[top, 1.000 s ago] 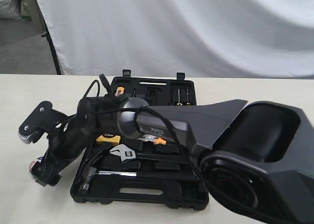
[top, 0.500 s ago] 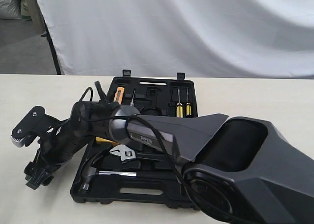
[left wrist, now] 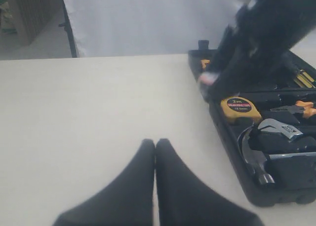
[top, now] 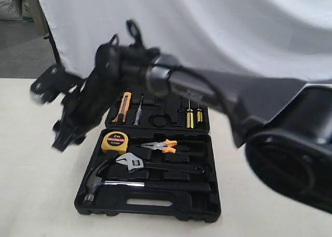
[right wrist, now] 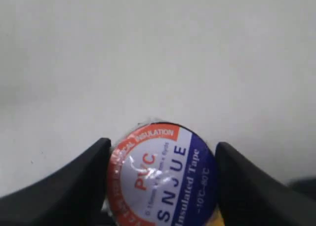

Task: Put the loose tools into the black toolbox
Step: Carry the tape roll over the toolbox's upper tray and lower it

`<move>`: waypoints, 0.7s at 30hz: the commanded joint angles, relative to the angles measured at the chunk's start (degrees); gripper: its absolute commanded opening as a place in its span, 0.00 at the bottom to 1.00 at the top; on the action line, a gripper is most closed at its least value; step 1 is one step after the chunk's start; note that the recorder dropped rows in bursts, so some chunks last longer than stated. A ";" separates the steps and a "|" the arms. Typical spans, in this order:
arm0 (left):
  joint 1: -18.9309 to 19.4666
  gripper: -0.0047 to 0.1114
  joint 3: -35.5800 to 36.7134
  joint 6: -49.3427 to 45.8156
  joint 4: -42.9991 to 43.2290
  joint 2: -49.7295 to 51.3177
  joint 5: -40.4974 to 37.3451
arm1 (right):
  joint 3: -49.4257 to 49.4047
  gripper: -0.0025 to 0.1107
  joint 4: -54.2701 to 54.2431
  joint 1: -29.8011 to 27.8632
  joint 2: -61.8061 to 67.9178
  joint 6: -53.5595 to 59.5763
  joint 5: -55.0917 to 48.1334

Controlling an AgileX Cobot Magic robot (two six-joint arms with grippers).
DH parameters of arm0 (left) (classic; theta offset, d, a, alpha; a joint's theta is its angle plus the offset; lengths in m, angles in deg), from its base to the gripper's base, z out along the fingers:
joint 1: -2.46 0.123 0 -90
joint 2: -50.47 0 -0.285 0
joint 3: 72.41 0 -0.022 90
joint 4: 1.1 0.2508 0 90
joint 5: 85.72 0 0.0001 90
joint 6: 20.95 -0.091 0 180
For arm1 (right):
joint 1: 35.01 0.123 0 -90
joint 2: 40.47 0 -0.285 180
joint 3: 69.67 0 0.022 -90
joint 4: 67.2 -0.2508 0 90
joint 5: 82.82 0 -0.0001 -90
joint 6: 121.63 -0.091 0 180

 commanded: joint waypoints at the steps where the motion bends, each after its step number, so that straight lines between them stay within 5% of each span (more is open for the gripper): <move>1: -0.40 0.04 0.19 0.06 -0.04 -0.06 0.07 | 0.20 0.03 -2.61 -7.48 -5.62 -2.85 -8.25; 8: -0.40 0.04 0.19 0.06 -0.04 -0.06 0.07 | -3.55 0.03 -2.74 -15.76 -5.56 -2.62 -15.09; 21: -0.40 0.04 0.19 0.06 -0.04 -0.06 0.07 | -17.05 0.03 5.17 -17.12 -5.07 -0.68 10.85</move>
